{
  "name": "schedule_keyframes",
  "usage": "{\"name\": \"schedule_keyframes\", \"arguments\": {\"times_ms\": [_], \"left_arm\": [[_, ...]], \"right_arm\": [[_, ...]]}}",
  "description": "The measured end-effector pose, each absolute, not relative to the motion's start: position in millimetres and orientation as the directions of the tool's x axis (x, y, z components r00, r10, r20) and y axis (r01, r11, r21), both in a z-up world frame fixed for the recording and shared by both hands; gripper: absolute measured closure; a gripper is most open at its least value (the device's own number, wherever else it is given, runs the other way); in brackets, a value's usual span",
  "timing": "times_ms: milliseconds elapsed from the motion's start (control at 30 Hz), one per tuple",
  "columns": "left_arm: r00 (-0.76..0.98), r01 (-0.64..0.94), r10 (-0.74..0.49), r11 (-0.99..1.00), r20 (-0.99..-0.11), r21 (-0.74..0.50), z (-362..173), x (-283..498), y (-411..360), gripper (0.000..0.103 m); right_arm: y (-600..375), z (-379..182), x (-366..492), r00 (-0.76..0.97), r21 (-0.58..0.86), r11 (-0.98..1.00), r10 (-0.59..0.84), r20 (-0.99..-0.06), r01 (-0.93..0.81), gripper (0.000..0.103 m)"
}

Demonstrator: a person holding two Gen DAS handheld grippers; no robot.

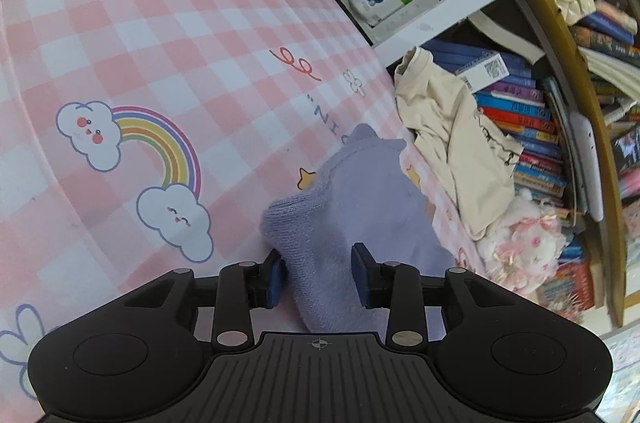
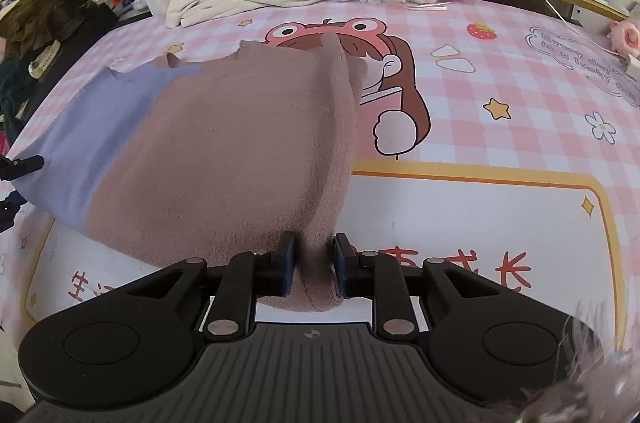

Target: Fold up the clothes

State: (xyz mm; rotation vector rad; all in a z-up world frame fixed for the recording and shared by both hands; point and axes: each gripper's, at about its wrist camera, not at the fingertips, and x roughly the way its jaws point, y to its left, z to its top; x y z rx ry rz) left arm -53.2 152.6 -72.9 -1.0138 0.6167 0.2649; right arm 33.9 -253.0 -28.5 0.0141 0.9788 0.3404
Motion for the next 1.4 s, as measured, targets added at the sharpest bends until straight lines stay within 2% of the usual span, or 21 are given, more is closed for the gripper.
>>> {"name": "schedule_keyframes", "arguments": {"times_ms": [100, 133, 233, 333, 400, 500, 600, 700, 833, 967, 1133, 1233, 1333, 1400], "left_arm": [[0.812, -0.487, -0.055, 0.486, -0.582, -0.726, -76, -54, 152, 0.074], [0.806, -0.499, -0.046, 0.486, -0.591, -0.718, -76, -53, 151, 0.084], [0.807, -0.493, -0.025, 0.523, -0.59, -0.695, -63, -50, 145, 0.095], [0.861, -0.348, -0.03, 0.694, -0.508, -0.63, -25, -50, 124, 0.094], [0.856, -0.308, -0.052, 0.75, -0.515, -0.586, -19, -46, 123, 0.09], [0.783, -0.431, -0.068, 0.657, -0.619, -0.618, -49, -40, 150, 0.089], [0.795, -0.453, -0.103, 0.553, -0.598, -0.699, -67, -45, 163, 0.086], [0.794, -0.465, -0.103, 0.533, -0.6, -0.707, -72, -43, 163, 0.079], [0.812, -0.46, -0.117, 0.476, -0.572, -0.75, -78, -44, 166, 0.074], [0.82, -0.446, -0.124, 0.473, -0.559, -0.759, -83, -39, 168, 0.074], [0.813, -0.437, -0.115, 0.528, -0.571, -0.728, -81, -37, 166, 0.084], [0.814, -0.437, -0.118, 0.521, -0.569, -0.733, -83, -39, 168, 0.085], [0.815, -0.435, -0.121, 0.518, -0.567, -0.737, -84, -39, 170, 0.085], [0.817, -0.433, -0.126, 0.513, -0.563, -0.742, -85, -39, 171, 0.085]], "right_arm": [[-249, -28, 33, 0.512, 0.146, 0.948, 0.278, -0.813, -0.283, 0.082], [-249, -28, 33, 0.512, 0.143, 0.948, 0.276, -0.814, -0.283, 0.082], [-247, -28, 33, 0.511, 0.141, 0.951, 0.269, -0.816, -0.274, 0.082], [-246, -27, 33, 0.508, 0.141, 0.954, 0.263, -0.82, -0.265, 0.082], [-245, -27, 32, 0.508, 0.143, 0.955, 0.26, -0.821, -0.259, 0.082], [-244, -28, 32, 0.51, 0.144, 0.956, 0.26, -0.82, -0.256, 0.082], [-243, -28, 31, 0.509, 0.143, 0.955, 0.261, -0.82, -0.26, 0.082], [-241, -27, 31, 0.509, 0.133, 0.956, 0.254, -0.822, -0.263, 0.082], [-238, -27, 31, 0.507, 0.113, 0.953, 0.246, -0.826, -0.28, 0.082], [-239, -27, 32, 0.505, 0.125, 0.954, 0.252, -0.825, -0.272, 0.082], [-237, -27, 29, 0.514, 0.117, 0.959, 0.239, -0.824, -0.259, 0.082], [-234, -27, 28, 0.524, 0.096, 0.964, 0.218, -0.823, -0.25, 0.081], [-235, -25, 27, 0.535, 0.087, 0.97, 0.198, -0.821, -0.226, 0.074], [-237, -23, 23, 0.542, 0.092, 0.974, 0.192, -0.818, -0.207, 0.066]]}}
